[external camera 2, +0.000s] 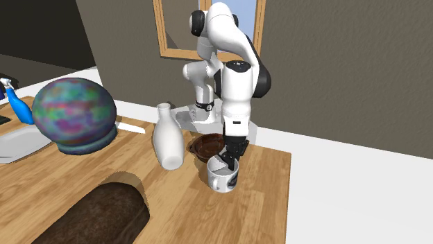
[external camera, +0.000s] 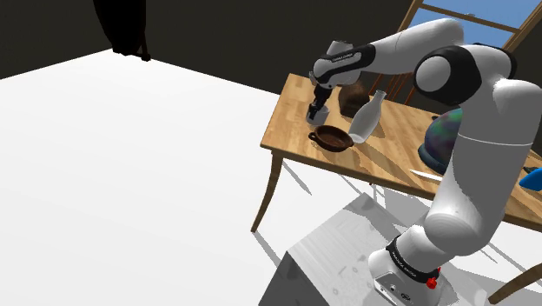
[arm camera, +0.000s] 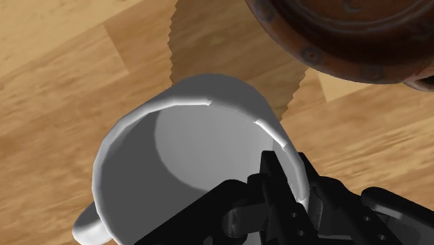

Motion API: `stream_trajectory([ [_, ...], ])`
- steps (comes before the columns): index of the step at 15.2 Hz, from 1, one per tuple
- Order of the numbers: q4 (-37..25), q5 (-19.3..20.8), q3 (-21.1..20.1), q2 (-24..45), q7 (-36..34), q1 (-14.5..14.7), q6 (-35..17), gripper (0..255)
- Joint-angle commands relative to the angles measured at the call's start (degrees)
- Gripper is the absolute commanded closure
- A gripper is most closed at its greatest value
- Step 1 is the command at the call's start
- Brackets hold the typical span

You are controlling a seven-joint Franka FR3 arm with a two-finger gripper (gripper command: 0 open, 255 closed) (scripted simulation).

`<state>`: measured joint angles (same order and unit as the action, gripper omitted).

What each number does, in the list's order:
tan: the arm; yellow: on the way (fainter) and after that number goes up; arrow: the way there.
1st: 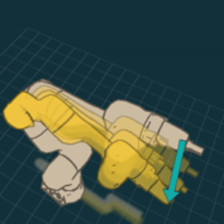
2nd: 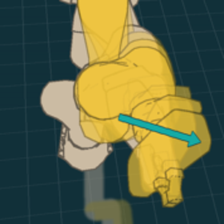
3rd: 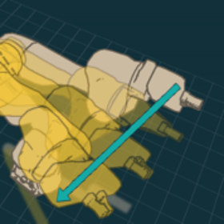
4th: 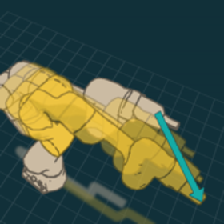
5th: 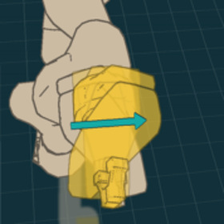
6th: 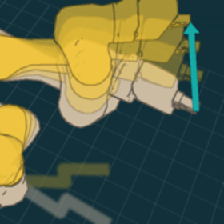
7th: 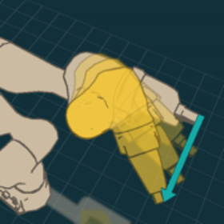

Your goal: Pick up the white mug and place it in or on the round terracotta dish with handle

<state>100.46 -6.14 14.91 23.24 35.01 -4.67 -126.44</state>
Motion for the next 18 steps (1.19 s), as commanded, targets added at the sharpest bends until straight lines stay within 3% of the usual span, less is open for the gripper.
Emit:
stream_trajectory([
  [1,-0.42,0.23,0.12,-0.72,-0.11,0.07,1.12,255],
  [18,-7.87,1.72,0.76,-4.89,-0.97,0.33,12.58,255],
])
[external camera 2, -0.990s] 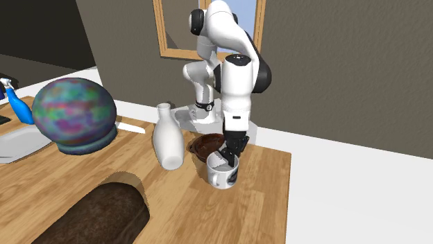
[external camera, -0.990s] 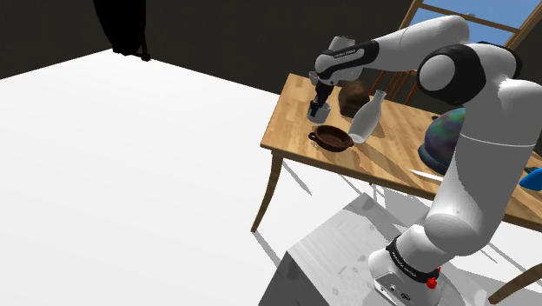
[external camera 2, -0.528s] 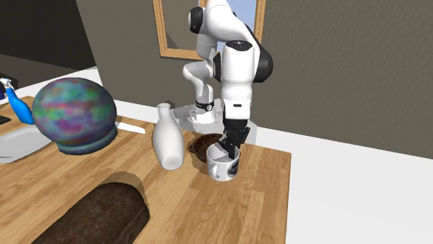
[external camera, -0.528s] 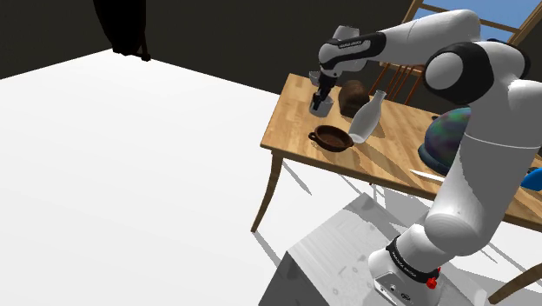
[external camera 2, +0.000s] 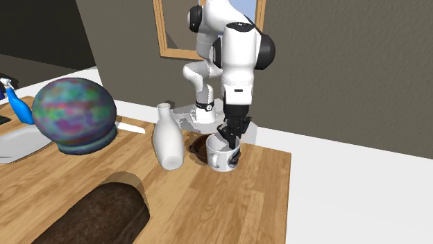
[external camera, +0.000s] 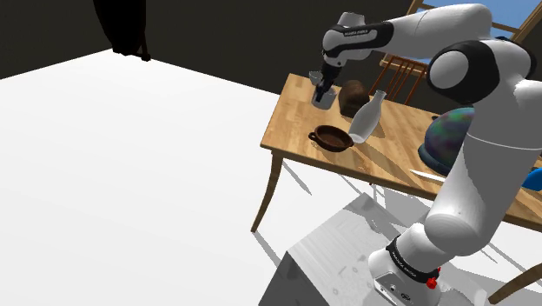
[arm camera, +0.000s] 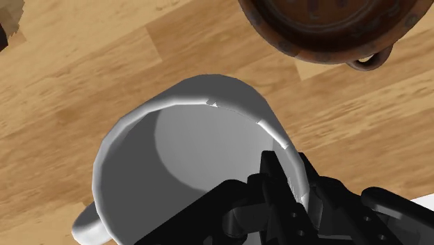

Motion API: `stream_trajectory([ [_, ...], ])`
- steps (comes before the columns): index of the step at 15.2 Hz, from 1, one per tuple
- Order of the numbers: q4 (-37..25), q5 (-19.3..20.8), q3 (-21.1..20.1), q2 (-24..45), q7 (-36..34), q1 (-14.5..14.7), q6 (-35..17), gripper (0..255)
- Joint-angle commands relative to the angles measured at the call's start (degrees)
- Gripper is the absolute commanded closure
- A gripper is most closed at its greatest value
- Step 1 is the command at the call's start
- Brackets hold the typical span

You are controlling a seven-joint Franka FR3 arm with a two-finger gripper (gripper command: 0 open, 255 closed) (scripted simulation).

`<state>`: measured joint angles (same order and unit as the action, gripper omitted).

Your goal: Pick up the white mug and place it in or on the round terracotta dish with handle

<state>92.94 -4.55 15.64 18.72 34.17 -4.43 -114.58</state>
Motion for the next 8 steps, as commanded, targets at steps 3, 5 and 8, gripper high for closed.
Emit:
stream_trajectory([
  [3,5.89,1.52,0.31,-5.58,-0.78,0.96,-0.47,255],
  [5,12.1,2.96,0.47,-10.5,-1.56,1.65,-1.95,255],
  [8,20.58,5.23,0.47,-17.71,-2.95,2.29,-3.5,255],
])
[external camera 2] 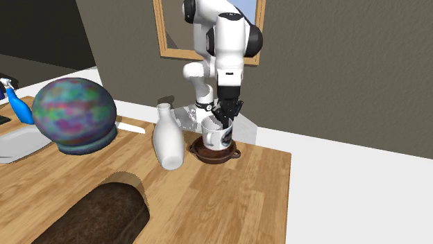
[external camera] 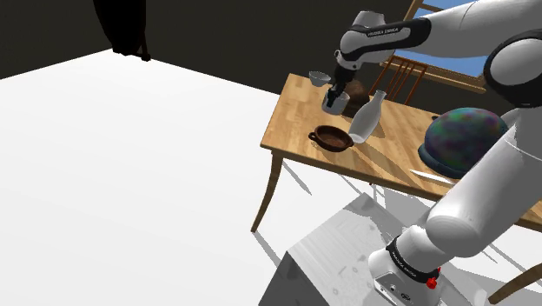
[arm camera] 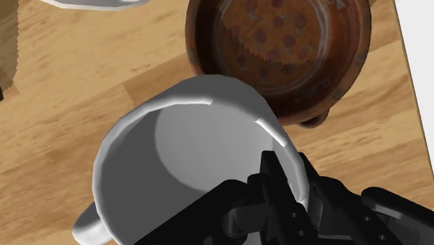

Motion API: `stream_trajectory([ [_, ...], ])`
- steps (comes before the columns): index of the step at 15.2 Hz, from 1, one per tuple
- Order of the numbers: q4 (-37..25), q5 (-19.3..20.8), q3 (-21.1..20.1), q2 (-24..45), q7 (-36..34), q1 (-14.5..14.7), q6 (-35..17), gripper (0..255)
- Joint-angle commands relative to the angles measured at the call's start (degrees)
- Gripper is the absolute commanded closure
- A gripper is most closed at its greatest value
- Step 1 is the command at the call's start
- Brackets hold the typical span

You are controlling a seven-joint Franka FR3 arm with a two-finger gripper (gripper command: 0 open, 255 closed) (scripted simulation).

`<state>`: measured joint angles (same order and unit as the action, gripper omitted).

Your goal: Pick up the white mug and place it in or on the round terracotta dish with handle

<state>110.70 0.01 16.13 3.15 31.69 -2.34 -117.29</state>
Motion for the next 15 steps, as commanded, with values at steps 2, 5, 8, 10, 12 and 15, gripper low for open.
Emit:
stream_trajectory([
  [2,8.02,2.19,-0.19,-6.89,-1.48,0.36,-1.4,255],
  [5,14.29,4.06,-0.61,-13.03,-2.79,0.25,-1.68,255],
  [8,15.92,3.94,-0.52,-12.3,-2.7,0.19,-4.02,255],
  [10,16.94,3.84,-0.43,-11.75,-2.63,0.18,-5.59,255],
  [12,17.92,3.72,-0.35,-11.14,-2.55,0.18,-7.16,255],
  [15,19.3,3.49,-0.22,-10.13,-2.39,0.17,-9.52,255],
])
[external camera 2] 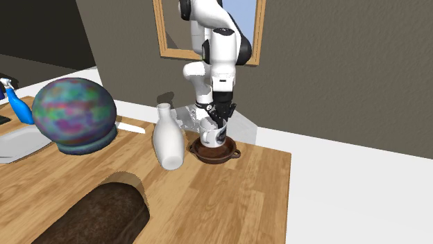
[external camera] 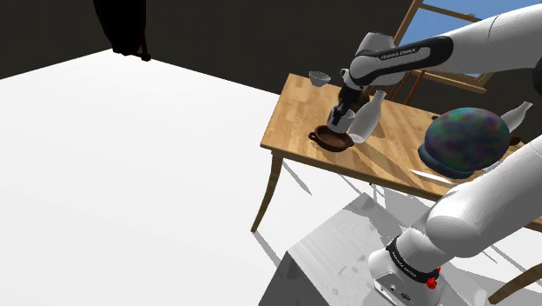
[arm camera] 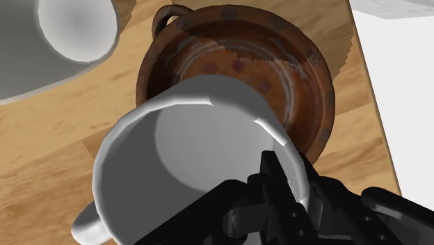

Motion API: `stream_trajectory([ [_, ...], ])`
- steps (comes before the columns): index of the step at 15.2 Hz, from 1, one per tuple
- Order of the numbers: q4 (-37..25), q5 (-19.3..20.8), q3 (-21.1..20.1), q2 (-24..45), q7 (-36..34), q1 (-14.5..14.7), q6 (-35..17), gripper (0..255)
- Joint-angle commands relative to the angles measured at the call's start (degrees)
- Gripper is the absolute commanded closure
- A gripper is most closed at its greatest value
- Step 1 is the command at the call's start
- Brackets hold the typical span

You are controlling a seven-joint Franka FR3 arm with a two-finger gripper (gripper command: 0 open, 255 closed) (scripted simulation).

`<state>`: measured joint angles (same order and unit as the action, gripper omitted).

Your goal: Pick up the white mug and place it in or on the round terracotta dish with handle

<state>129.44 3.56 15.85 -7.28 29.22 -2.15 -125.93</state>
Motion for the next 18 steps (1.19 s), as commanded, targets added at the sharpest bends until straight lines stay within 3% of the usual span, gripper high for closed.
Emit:
stream_trajectory([
  [1,0.99,-0.14,0.1,0.66,0.14,-0.02,-1.67,255],
  [5,2.68,-0.58,0.26,2.32,0.44,-0.02,-4.97,255],
  [13,2.68,-0.58,0.26,2.32,0.44,-0.02,-4.97,255],
  [14,2.68,-0.58,0.26,2.32,0.44,-0.02,-4.97,0],
  [18,2.68,-0.58,0.26,2.32,0.44,-0.02,-4.97,0],
])
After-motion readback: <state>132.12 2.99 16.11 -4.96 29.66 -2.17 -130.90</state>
